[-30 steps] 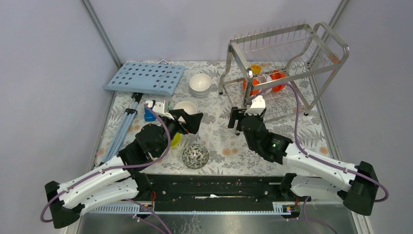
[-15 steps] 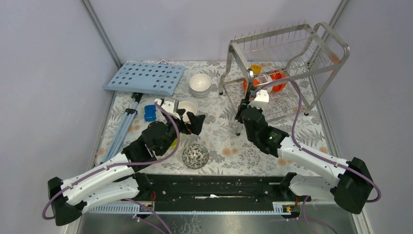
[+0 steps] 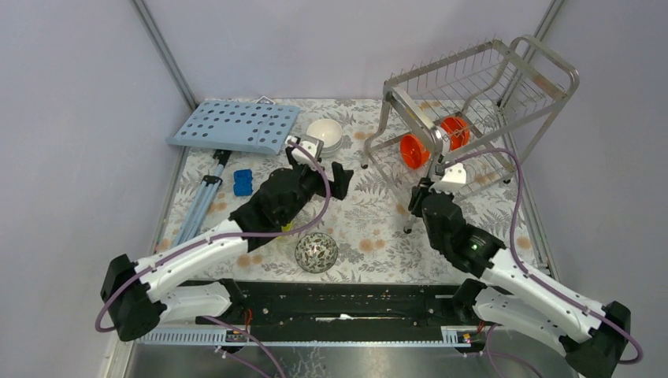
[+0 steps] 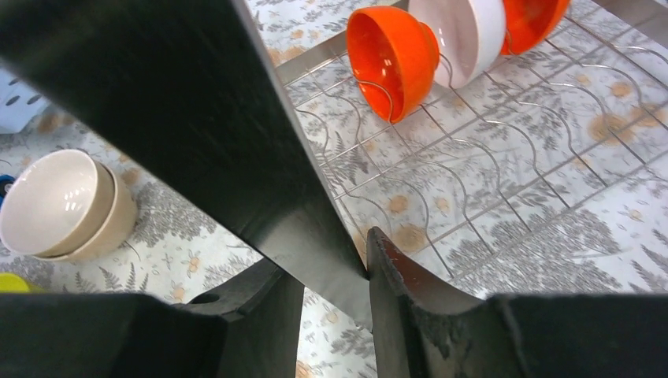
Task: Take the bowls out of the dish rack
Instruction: Adjust the dish rack at the center of the board.
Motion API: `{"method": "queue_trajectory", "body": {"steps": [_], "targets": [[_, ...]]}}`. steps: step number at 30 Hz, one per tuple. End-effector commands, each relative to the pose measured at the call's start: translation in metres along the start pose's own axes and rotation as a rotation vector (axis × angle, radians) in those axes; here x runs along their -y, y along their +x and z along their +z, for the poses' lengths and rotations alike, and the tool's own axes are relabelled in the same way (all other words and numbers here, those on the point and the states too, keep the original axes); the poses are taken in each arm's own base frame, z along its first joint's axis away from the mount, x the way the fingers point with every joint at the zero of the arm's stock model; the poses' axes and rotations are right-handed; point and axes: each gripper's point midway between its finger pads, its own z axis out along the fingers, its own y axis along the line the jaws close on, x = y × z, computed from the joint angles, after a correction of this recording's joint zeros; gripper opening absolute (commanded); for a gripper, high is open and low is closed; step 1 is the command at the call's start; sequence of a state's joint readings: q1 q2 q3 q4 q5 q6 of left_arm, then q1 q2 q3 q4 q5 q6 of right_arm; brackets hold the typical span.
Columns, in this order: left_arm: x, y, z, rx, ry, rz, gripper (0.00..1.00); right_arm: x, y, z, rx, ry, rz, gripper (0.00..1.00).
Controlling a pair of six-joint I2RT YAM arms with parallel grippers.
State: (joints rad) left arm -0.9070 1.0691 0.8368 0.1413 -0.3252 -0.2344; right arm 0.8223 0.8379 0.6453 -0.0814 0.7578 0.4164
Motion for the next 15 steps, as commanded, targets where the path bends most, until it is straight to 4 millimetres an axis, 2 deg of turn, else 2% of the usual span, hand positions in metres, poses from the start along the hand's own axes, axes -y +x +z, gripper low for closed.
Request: {"method": "queue_trajectory", "body": {"steps": [1,4,7,15], "targets": [[0.016,-0.037,0.028,0.117,0.116,0.043,0.99,0.027,-0.009,-0.020,0.020,0.052,0.103,0.32],[0.020,-0.027,0.051,0.140,0.182,0.094,0.99,0.038,-0.009,-0.031,0.023,0.049,0.121,0.31],[0.033,-0.027,0.067,0.188,0.289,0.107,0.99,0.045,-0.005,-0.040,0.013,0.038,0.145,0.31],[0.058,-0.027,0.105,0.284,0.460,0.221,0.99,0.048,0.002,-0.056,-0.029,-0.019,0.185,0.30]]}}
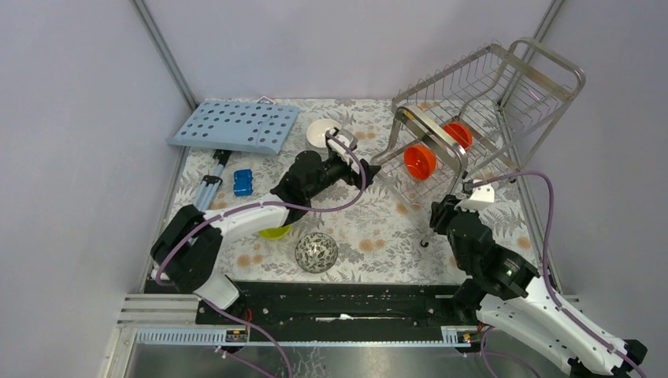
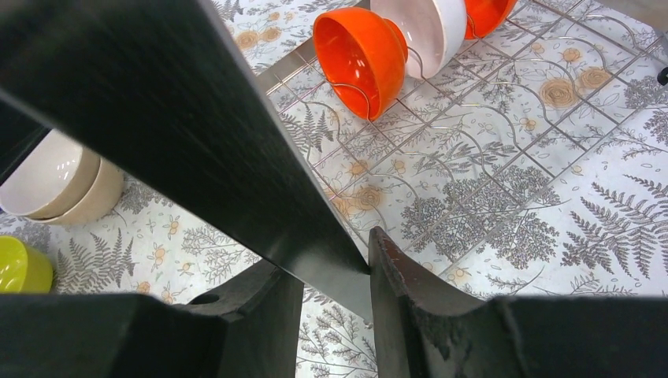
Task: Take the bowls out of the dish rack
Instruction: Adjust the dish rack at the center of the board.
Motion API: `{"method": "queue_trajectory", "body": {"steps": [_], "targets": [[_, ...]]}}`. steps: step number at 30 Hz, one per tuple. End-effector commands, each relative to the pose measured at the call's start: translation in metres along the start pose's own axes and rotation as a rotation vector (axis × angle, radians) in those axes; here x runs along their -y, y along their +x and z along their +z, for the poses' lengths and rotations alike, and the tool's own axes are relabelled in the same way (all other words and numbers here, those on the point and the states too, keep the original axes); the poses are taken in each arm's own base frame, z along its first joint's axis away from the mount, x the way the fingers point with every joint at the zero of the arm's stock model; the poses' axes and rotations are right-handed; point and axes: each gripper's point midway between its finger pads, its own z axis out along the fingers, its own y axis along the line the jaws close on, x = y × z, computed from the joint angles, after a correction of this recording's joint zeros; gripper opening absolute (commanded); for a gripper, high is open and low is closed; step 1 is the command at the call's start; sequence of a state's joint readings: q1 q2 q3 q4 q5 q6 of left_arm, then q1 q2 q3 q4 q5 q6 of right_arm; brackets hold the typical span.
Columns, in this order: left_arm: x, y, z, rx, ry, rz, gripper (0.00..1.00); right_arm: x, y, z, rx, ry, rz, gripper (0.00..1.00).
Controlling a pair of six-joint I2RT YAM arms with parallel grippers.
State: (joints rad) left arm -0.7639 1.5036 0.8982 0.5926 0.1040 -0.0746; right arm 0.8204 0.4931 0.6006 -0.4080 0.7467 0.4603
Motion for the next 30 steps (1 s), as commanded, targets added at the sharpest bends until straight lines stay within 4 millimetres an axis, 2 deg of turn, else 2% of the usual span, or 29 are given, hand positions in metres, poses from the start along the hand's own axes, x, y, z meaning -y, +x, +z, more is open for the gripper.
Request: {"method": "queue_trajectory", "body": {"steps": [1,6,10,14,18,22,26,27,30], "targets": [[0.020,-0.069,0.024,0.249,0.154,0.141,0.99,-0.004,-0.004,-0.009,-0.010,-0.030,0.163,0.31],[0.022,-0.068,0.048,0.265,0.189,0.192,0.99,-0.004,-0.008,-0.017,-0.020,-0.054,0.171,0.31],[0.025,-0.053,0.066,0.224,0.227,0.201,0.93,-0.005,-0.010,-0.021,-0.021,-0.070,0.180,0.30],[0.030,-0.045,0.070,0.216,0.257,0.178,0.73,-0.005,-0.009,-0.020,-0.024,-0.069,0.170,0.30],[0.037,-0.041,0.068,0.225,0.290,0.137,0.45,-0.004,-0.010,-0.019,-0.018,-0.065,0.153,0.30],[0.042,-0.034,0.064,0.217,0.300,0.134,0.28,-0.007,-0.014,-0.019,-0.007,-0.079,0.141,0.30],[0.044,-0.033,0.056,0.222,0.285,0.093,0.04,-0.004,-0.016,-0.019,0.004,-0.068,0.119,0.31],[0.044,-0.034,0.053,0.224,0.278,0.089,0.00,-0.003,-0.016,-0.018,0.006,-0.063,0.112,0.31],[0.045,-0.040,0.044,0.240,0.256,0.085,0.00,-0.003,-0.016,-0.015,0.008,-0.049,0.093,0.32]]}}
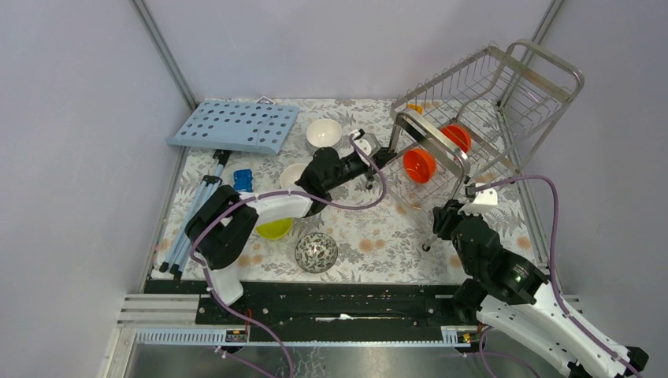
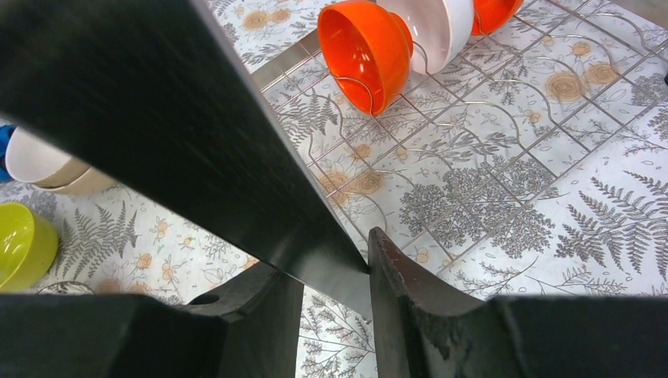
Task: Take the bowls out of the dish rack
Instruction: Adjust the dish rack at the center of the board.
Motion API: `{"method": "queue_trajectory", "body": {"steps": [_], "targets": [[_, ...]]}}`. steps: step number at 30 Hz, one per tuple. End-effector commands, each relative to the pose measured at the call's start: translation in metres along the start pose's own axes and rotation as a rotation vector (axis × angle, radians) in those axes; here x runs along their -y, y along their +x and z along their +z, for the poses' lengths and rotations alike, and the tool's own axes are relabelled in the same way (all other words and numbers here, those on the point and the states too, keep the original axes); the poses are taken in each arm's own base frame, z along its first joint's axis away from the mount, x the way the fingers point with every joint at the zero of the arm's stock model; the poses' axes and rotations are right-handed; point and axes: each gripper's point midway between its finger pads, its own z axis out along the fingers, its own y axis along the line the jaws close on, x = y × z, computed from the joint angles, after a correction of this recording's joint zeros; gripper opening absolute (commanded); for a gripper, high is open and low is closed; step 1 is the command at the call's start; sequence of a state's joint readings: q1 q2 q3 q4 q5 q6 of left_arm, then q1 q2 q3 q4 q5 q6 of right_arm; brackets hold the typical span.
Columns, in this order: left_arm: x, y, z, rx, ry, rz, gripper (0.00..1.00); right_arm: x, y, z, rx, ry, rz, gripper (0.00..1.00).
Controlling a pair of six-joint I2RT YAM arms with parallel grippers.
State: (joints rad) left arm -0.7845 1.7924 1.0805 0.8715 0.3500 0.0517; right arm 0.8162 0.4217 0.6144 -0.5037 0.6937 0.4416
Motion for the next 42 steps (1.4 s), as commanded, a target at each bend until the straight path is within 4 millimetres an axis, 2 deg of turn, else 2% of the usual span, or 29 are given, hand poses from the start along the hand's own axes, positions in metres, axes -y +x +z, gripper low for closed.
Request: {"method": "queue_trajectory", "body": {"steps": [1,5,12,20,30,36,42], "targets": [[0.004,-0.037,-0.016,0.085,-0.030,-0.065,0.00,-0.009,-0.021,-0.001,0.042,-0.010,0.110,0.32],[0.012,-0.047,-0.027,0.085,-0.049,-0.041,0.00,-0.012,-0.025,0.002,0.049,-0.005,0.090,0.32],[0.029,-0.053,-0.041,0.045,-0.075,-0.025,0.00,-0.007,-0.031,0.007,0.069,0.047,0.066,0.33],[0.071,-0.037,-0.041,-0.040,-0.041,-0.050,0.00,0.008,-0.024,0.016,0.081,0.165,0.062,0.40],[0.119,-0.019,-0.028,-0.102,-0.020,-0.115,0.00,0.018,-0.013,0.024,0.081,0.244,0.045,0.60],[0.127,-0.009,-0.015,-0.118,-0.084,-0.235,0.00,0.022,-0.008,0.023,0.070,0.257,0.051,0.73],[0.136,-0.007,0.001,-0.121,-0.102,-0.311,0.00,0.025,-0.010,0.008,0.041,0.221,0.080,0.87]]}}
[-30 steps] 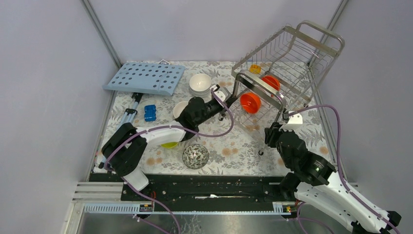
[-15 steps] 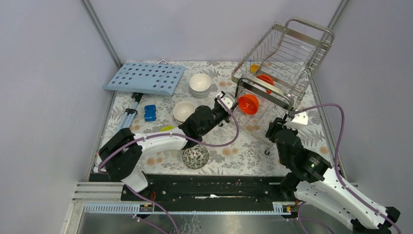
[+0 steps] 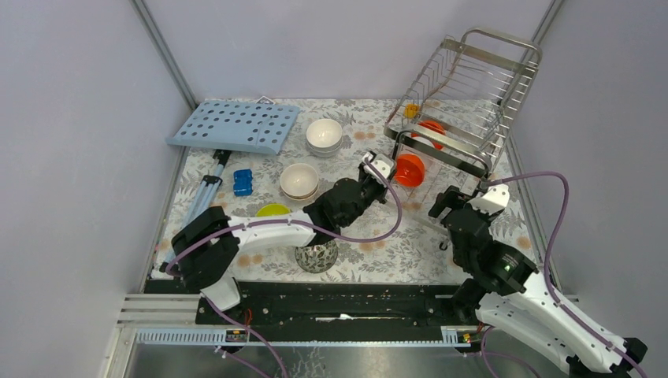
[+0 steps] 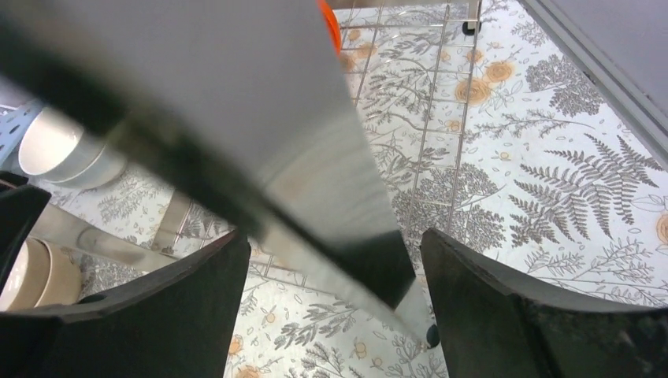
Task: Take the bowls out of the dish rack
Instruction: Adjust the dish rack at the center of the board.
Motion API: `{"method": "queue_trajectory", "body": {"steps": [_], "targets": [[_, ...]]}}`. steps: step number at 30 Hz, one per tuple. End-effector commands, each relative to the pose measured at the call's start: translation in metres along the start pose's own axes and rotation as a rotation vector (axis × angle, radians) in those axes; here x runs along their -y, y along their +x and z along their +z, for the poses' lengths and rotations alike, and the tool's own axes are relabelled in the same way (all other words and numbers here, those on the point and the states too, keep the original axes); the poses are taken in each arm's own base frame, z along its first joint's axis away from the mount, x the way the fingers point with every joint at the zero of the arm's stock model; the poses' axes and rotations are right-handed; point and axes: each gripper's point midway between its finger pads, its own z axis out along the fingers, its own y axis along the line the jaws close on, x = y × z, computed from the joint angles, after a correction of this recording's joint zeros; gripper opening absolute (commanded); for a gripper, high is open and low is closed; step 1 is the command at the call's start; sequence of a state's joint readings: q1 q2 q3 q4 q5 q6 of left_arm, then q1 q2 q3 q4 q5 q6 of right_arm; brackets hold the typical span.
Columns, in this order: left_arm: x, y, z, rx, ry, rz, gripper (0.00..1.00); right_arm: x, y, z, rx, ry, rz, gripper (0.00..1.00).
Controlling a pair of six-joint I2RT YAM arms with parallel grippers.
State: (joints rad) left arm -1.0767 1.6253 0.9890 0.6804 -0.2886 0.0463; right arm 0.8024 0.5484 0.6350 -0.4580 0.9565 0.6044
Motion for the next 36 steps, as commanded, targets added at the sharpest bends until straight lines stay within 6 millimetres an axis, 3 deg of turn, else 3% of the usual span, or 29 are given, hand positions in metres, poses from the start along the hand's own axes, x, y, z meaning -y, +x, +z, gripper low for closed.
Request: {"method": "queue_trajectory", "body": {"steps": [1,7,11,21,25,33,36], "targets": [[0.091,0.000,-0.001,-0.042,0.251,-0.258,0.00,0.004,0.009,-0.011,-0.078,-0.040,-0.046,0.89],[0.101,0.002,0.006,-0.057,0.239,-0.279,0.00,0.018,-0.002,-0.037,-0.133,-0.086,0.006,0.94],[0.098,0.004,0.007,-0.055,0.206,-0.272,0.00,0.020,-0.025,-0.051,-0.120,-0.112,0.077,1.00],[0.049,0.006,-0.014,-0.033,-0.008,-0.267,0.00,0.030,-0.046,-0.064,-0.124,-0.094,0.087,0.99],[0.033,0.000,-0.030,-0.020,-0.063,-0.279,0.00,0.030,-0.045,-0.060,-0.104,-0.085,0.064,0.87],[0.018,-0.003,-0.054,-0.017,-0.106,-0.292,0.00,0.016,-0.038,-0.039,-0.066,-0.041,0.032,0.50],[0.013,-0.001,-0.060,-0.019,-0.122,-0.288,0.00,0.012,-0.033,-0.031,-0.057,-0.021,0.011,0.43]]}}
